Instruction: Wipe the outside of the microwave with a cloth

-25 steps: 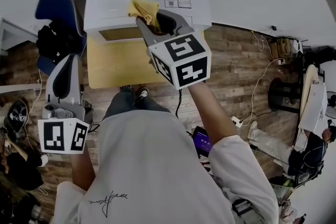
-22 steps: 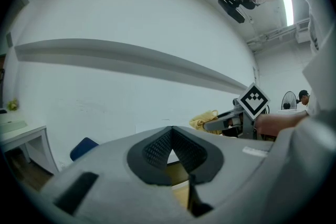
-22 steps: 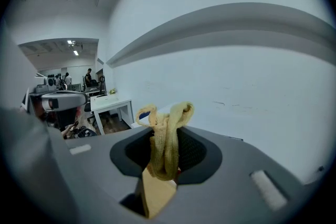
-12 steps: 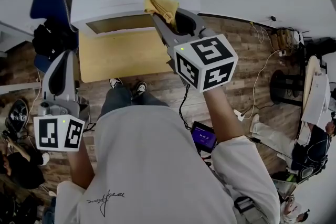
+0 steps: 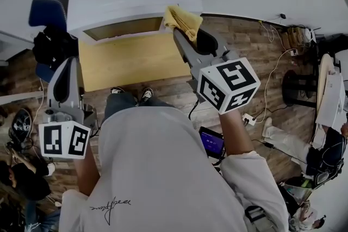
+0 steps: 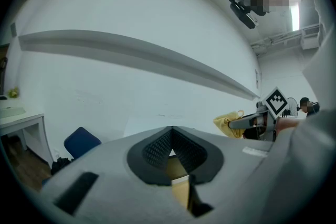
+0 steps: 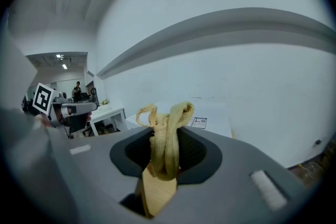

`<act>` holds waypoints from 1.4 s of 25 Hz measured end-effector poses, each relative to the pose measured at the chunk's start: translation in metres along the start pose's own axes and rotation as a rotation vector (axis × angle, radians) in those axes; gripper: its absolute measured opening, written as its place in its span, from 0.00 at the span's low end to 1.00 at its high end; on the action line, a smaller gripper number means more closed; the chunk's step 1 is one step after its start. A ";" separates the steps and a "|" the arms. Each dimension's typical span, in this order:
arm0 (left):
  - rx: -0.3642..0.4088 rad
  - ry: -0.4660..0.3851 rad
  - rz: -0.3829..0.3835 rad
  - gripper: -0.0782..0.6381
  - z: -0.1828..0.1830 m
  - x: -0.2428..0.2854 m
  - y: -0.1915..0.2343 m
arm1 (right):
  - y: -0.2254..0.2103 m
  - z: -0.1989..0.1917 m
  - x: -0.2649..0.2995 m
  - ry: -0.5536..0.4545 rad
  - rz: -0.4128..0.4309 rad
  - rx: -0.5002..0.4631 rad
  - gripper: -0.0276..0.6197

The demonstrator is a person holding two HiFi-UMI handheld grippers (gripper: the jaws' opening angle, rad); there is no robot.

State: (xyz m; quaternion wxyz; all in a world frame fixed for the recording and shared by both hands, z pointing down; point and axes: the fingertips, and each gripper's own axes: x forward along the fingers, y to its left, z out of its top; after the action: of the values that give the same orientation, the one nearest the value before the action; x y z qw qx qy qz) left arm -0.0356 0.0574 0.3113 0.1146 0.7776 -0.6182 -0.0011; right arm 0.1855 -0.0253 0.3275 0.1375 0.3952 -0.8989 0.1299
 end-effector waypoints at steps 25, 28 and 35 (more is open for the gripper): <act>-0.010 0.091 0.017 0.10 -0.028 0.034 -0.005 | -0.025 -0.021 -0.023 -0.114 -0.069 0.036 0.21; -0.010 0.091 0.020 0.10 -0.028 0.031 -0.002 | -0.022 -0.022 -0.019 -0.108 -0.060 0.037 0.21; 0.001 0.094 0.025 0.10 -0.028 0.027 0.004 | -0.022 -0.017 -0.020 -0.121 -0.048 0.063 0.21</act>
State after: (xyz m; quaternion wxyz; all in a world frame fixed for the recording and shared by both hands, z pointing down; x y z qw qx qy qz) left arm -0.0291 0.0355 0.3432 0.1432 0.7691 -0.6218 0.0373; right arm 0.2176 -0.0209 0.3390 0.0733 0.4278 -0.8914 0.1307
